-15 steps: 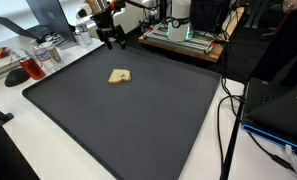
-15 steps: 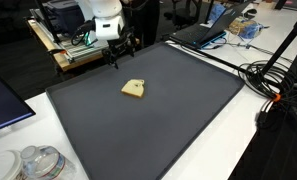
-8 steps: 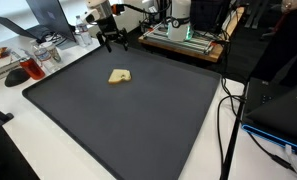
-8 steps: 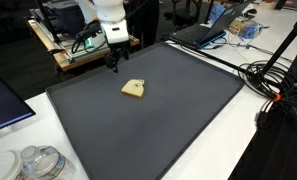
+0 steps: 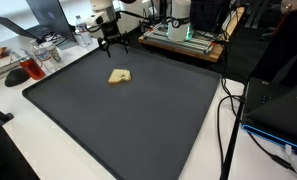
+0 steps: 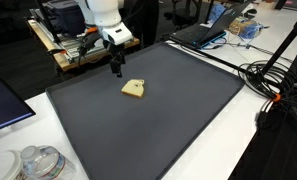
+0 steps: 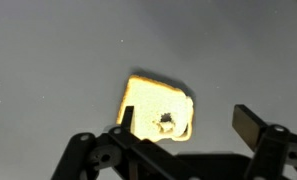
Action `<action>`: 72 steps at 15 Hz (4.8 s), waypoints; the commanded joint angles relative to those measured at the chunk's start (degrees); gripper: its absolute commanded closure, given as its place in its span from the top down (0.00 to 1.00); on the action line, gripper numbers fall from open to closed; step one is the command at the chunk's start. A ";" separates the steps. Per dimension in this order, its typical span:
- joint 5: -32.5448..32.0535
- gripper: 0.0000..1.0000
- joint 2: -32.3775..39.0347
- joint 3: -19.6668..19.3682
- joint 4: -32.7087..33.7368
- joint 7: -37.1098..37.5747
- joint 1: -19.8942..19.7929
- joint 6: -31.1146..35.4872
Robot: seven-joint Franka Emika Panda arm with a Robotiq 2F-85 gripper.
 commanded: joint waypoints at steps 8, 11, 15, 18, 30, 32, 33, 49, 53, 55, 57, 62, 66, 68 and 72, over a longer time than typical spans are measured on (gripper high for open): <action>4.73 1.00 1.47 -0.41 -0.40 -8.39 -0.04 2.27; 2.57 1.00 2.93 -0.59 -0.27 -8.13 0.75 5.00; -2.31 1.00 5.53 -0.94 -0.14 -6.65 1.89 8.90; -6.12 1.00 7.91 -0.94 0.06 -5.12 2.06 13.27; -14.57 1.00 15.25 -0.09 3.88 -0.50 1.94 17.32; -16.29 1.00 15.94 -0.76 4.60 0.60 2.71 17.03; -17.09 1.00 16.28 -1.02 4.90 1.14 3.00 17.05; -24.61 0.01 15.60 -2.39 5.42 8.31 5.58 16.07; -25.26 0.01 15.36 -2.04 5.50 9.67 5.83 15.45; -25.29 0.02 15.33 -1.83 5.55 9.95 5.76 15.25; -25.62 0.03 15.32 -2.09 5.61 10.40 6.02 15.14; -24.93 0.03 15.19 -1.08 5.77 9.75 5.43 13.63; -23.45 0.43 14.38 1.37 5.36 7.96 3.97 13.55; -23.85 0.57 13.97 1.34 5.27 8.36 4.42 12.81; -23.72 0.84 13.00 1.80 4.88 8.16 4.35 11.64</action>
